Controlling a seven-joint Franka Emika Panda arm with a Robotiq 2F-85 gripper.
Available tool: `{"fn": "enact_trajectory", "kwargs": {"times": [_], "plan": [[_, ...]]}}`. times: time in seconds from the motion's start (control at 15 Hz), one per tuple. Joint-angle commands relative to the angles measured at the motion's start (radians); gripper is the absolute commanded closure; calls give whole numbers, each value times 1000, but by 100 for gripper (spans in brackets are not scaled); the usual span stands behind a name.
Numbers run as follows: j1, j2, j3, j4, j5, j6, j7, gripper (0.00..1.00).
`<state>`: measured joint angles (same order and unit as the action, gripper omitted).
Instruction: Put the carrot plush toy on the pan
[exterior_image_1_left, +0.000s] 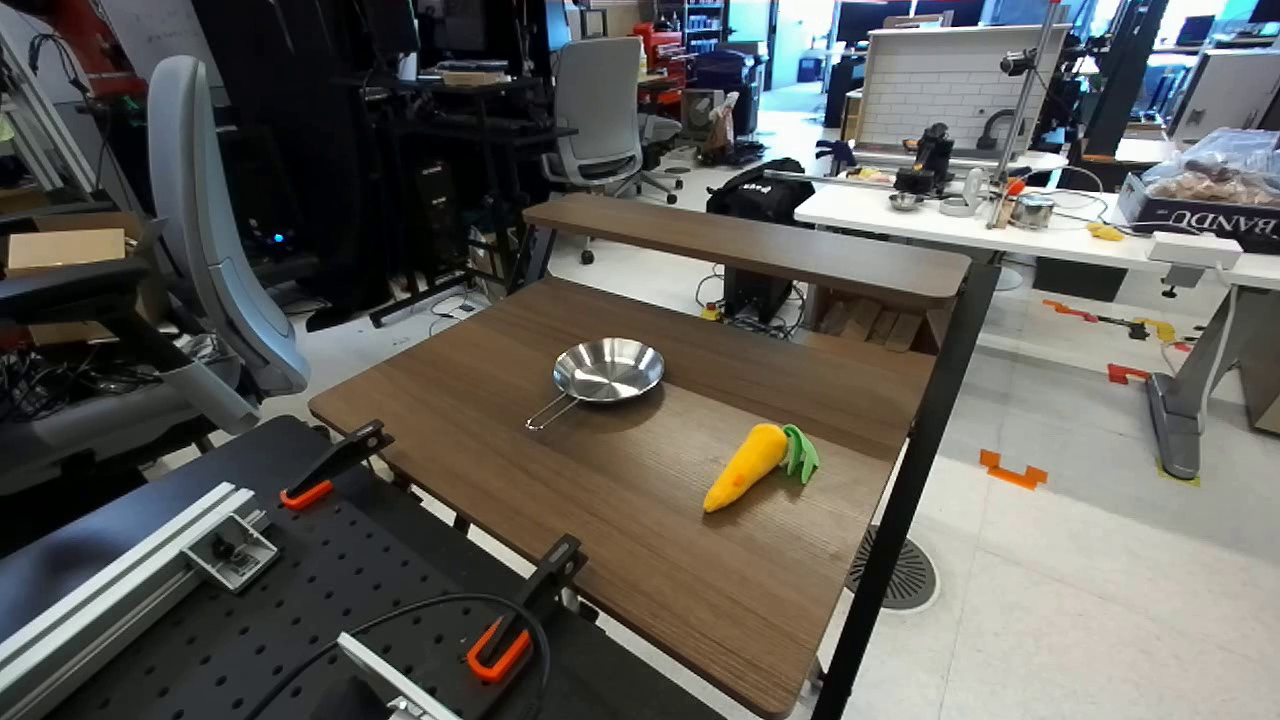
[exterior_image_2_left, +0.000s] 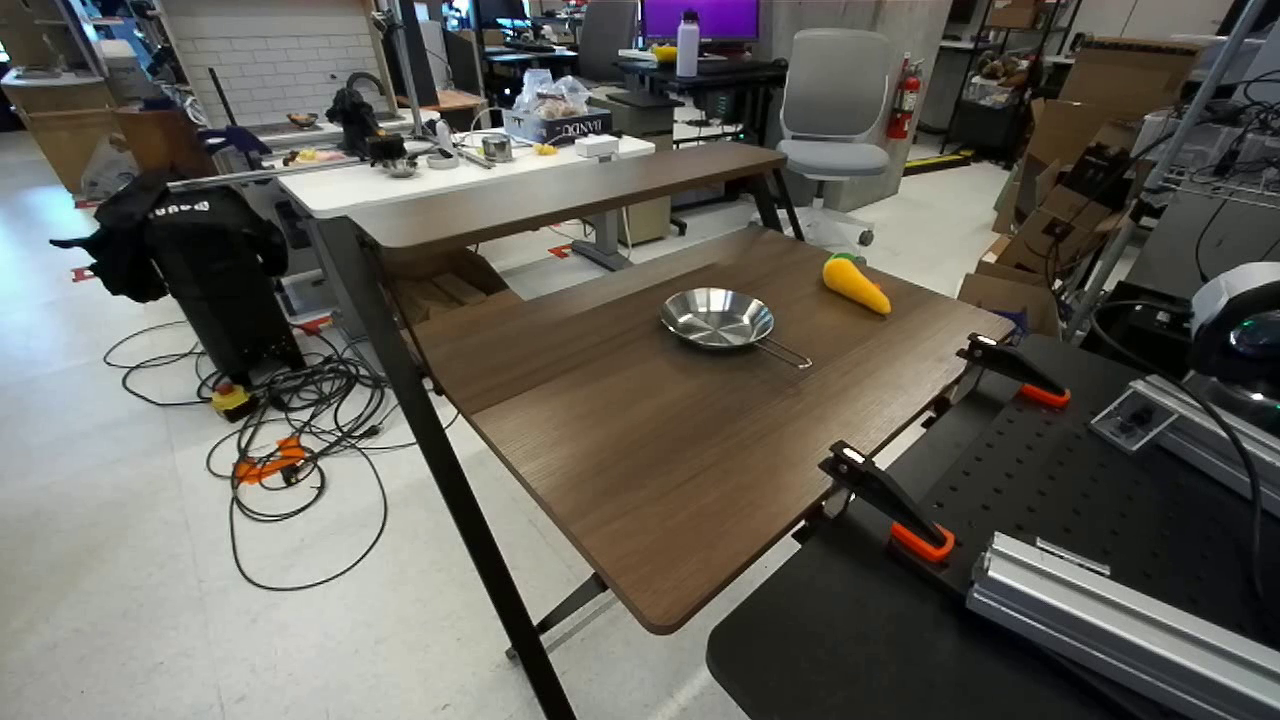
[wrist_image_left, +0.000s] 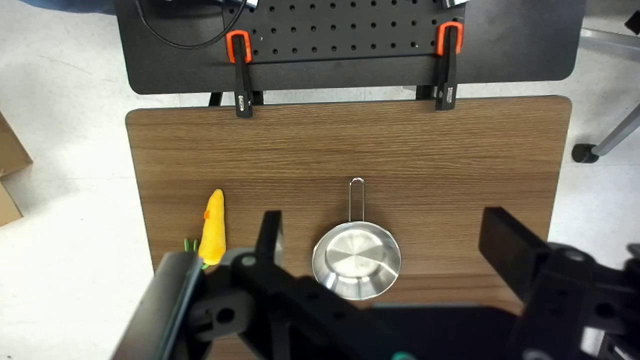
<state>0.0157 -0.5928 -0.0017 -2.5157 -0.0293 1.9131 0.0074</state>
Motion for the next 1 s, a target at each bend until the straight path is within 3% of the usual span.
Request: {"fn": "enact_trajectory", "kwargs": {"times": [0.0, 0.93], "plan": [[-3, -1, 5, -1, 1, 2, -2, 0], [-44, 100, -42, -76, -23, 138, -26, 0]]}}
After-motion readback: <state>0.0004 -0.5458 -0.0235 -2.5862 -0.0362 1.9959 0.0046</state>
